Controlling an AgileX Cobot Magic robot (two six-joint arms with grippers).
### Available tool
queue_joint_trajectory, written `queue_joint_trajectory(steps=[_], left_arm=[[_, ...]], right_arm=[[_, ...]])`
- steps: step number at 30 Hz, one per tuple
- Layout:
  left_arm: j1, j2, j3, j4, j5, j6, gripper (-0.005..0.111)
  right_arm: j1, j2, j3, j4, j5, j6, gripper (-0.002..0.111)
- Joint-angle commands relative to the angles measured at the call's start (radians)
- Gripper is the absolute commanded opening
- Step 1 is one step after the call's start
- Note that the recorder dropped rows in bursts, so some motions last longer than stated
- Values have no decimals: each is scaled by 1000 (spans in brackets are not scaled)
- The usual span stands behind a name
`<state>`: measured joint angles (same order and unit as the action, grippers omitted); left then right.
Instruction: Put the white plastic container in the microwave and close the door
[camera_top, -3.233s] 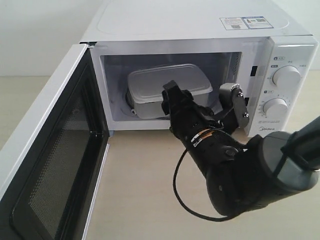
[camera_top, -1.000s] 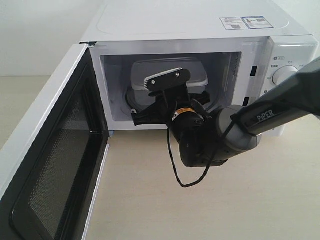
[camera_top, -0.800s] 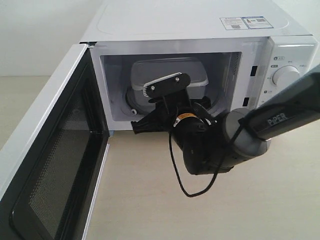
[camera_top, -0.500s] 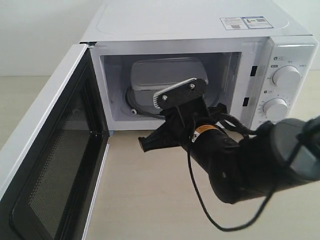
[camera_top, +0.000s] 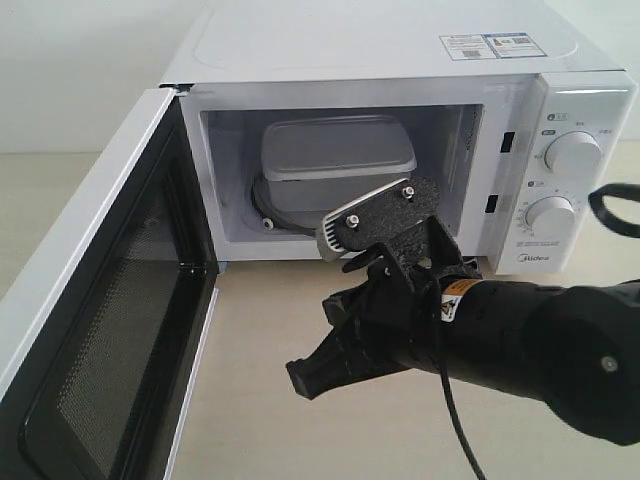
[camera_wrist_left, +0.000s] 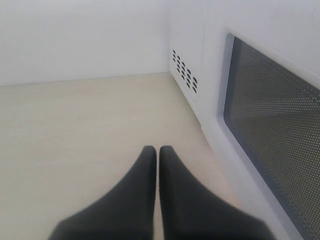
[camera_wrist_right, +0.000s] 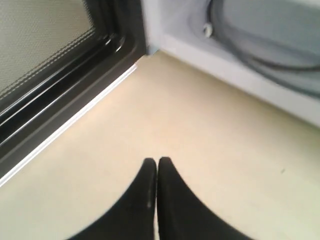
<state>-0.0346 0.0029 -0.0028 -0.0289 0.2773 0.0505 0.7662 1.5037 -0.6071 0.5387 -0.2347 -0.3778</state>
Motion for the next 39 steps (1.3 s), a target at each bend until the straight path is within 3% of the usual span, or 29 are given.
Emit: queue_joint_trajectory(steps=[1,20,29,34,39], left_arm=[[3,-3,3,-5,-8,2,4],[3,-3,3,-5,-8,2,4],[3,-3,3,-5,-8,2,4],[3,-3,3,-5,-8,2,4],[3,-3,3,-5,-8,2,4]], right_arm=[[2,-55,6,-1,99,6,0],[2,-75,6,7,75,31,0],[2,-223,20,3,93,18,0],[0,-449,161,7,96,-33,0],[0,-673,363,43,63,62,0]])
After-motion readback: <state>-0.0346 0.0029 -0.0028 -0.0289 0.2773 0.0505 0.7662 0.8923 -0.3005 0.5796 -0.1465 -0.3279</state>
